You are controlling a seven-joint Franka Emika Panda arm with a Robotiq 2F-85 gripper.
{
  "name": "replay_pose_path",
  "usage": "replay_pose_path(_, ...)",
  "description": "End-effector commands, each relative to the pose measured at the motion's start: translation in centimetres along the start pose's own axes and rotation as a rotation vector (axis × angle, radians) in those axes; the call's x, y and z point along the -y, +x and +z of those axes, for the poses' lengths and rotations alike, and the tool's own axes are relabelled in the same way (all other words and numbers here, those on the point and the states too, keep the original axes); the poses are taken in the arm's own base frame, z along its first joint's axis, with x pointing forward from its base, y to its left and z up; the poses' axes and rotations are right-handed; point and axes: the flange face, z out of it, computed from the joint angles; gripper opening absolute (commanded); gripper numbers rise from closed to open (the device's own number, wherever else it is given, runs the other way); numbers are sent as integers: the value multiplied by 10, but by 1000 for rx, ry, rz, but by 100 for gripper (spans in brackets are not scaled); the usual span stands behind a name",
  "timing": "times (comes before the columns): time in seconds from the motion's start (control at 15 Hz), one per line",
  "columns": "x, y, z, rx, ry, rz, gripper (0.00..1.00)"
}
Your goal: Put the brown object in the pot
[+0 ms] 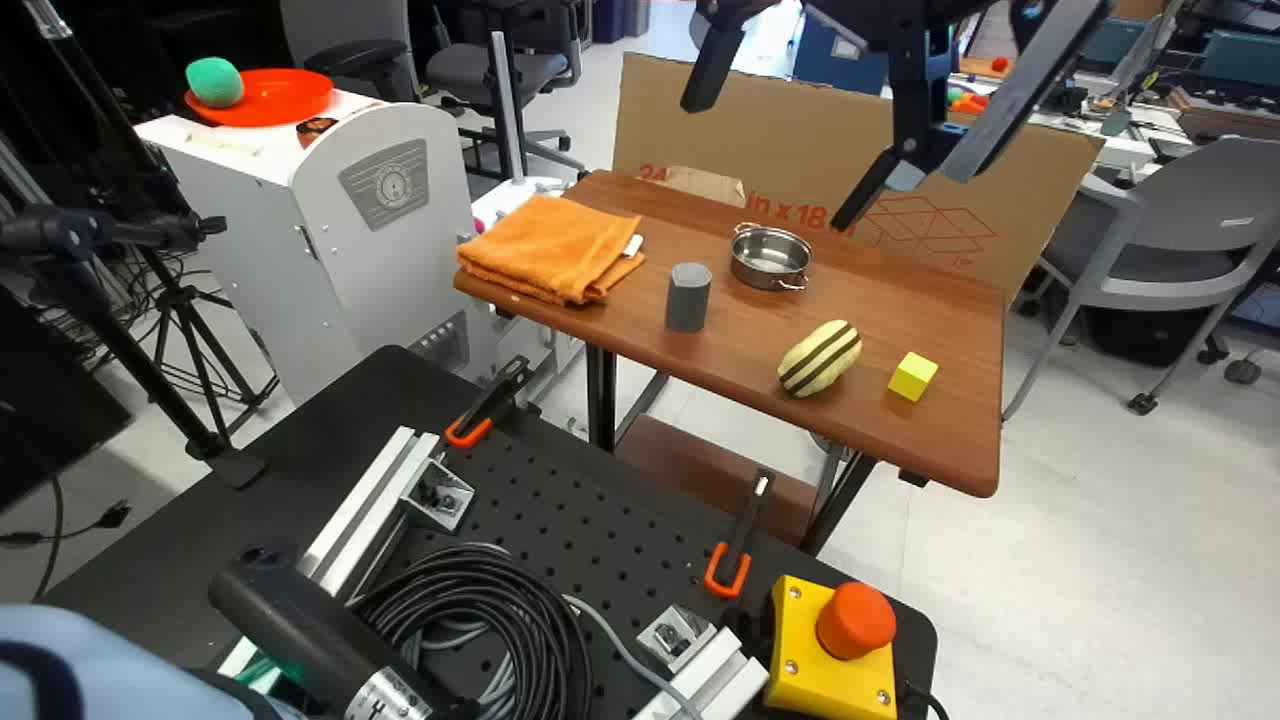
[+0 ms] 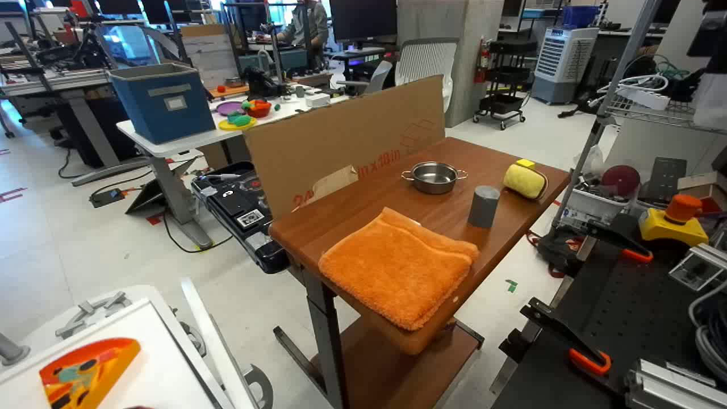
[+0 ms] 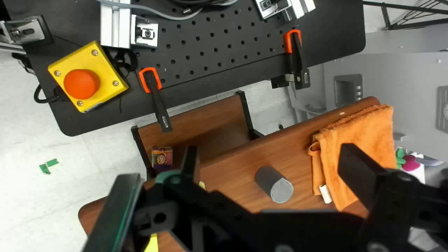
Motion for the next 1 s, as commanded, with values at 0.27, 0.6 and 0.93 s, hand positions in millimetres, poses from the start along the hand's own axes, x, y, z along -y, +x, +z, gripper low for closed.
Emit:
replay_pose_path(0.27, 0, 0, 0, 1, 0, 0, 100)
replay_pose_path(0.6, 0, 6, 7, -17, -15, 24, 100)
replay_pose_path(0.93, 10, 56, 46, -49, -67, 81, 100)
